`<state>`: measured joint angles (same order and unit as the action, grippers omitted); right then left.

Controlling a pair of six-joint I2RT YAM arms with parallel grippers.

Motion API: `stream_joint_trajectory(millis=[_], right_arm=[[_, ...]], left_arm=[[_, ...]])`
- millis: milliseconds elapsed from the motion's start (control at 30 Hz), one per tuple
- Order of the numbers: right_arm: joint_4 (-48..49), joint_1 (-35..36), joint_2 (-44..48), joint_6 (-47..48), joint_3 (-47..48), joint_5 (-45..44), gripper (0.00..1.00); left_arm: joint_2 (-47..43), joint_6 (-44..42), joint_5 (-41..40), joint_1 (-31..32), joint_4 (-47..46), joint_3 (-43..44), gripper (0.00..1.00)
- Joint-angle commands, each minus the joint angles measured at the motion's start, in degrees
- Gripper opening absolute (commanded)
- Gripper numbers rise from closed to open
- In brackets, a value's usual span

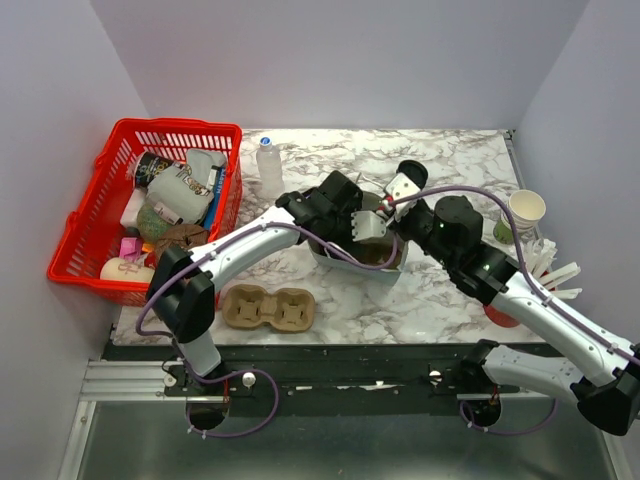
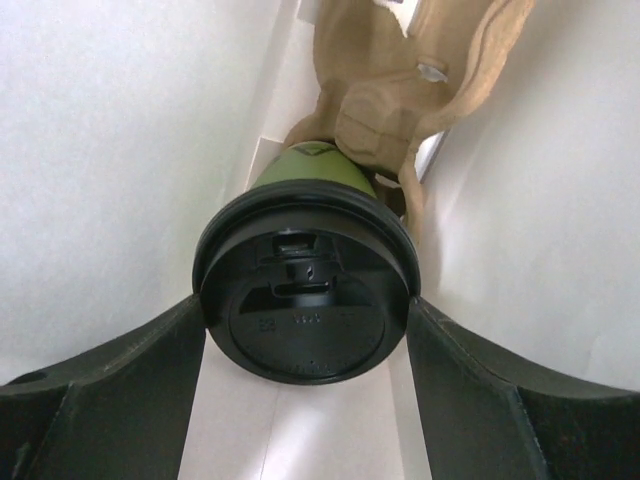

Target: Pack the takeout coffee

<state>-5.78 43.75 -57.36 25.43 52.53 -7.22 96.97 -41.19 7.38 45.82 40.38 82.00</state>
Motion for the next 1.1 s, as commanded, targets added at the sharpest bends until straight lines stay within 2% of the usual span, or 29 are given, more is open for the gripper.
stream_joint_trajectory(millis=[0,67,100,167,200,267,300,367,500,600,733,833,900,933,1067], right_arm=[[-3.6,1.6,-0.6,-5.5,3.7,9.4,0.26],[-5.3,1.0,-1.1,-5.6,4.6,9.6,0.36],[-5.9,0.2,-1.2,-6.1,5.6,9.5,0.47],[-8.4,-1.4,-1.3,-7.4,7.0,11.4,0.57],[-9.1,-3.6,-1.3,-9.3,7.7,12.9,0.67],[-11.4,-5.9,-1.5,-10.8,10.1,16.1,0.76],[-12.1,-7.7,-1.8,-11.5,10.8,19.6,0.84],[-13.4,-9.1,-2.3,-12.0,13.2,22.6,0.89],[-13.6,-11.8,-2.9,-13.0,15.5,27.0,0.93],[-12.8,-12.5,-3.8,-13.3,16.0,27.2,0.93],[-12.1,-13.0,-4.4,-13.7,16.1,27.1,0.94],[-11.9,-13.3,-4.6,-13.4,15.8,27.3,0.94],[-12.1,-13.4,-4.9,-13.2,15.7,27.2,0.94],[-12.5,-13.4,-5.2,-13.2,15.6,26.8,0.94],[-13.0,-15.2,-7.0,-15.7,17.5,24.6,0.97]], left_arm=[[7.0,9.1,-5.0,-1.7,-0.1,0.8,0.00],[8.1,9.1,-4.8,-1.7,0.6,1.6,0.00],[8.3,9.2,-4.7,-1.7,1.3,1.8,0.00],[8.6,9.0,-4.3,-2.0,1.7,1.8,0.00],[8.6,9.0,-4.1,-2.1,1.8,1.6,0.00],[8.7,9.0,-4.0,-2.1,1.7,1.1,0.00],[8.9,9.0,-3.9,-2.1,2.0,1.3,0.00],[9.4,9.9,-3.7,-2.2,2.2,2.5,0.00],[10.3,11.9,-1.8,-3.2,3.1,5.4,0.00],[10.3,12.7,-2.1,-3.7,3.3,5.8,0.00],[9.4,13.7,-2.9,-4.2,3.0,5.7,0.10],[8.7,14.6,-2.9,-4.3,2.7,5.0,0.12],[8.4,15.3,-2.5,-4.3,2.2,4.6,0.08],[8.6,15.5,-2.3,-4.3,2.2,4.1,0.00],[8.5,15.7,-1.5,-4.3,1.2,3.0,0.00]])
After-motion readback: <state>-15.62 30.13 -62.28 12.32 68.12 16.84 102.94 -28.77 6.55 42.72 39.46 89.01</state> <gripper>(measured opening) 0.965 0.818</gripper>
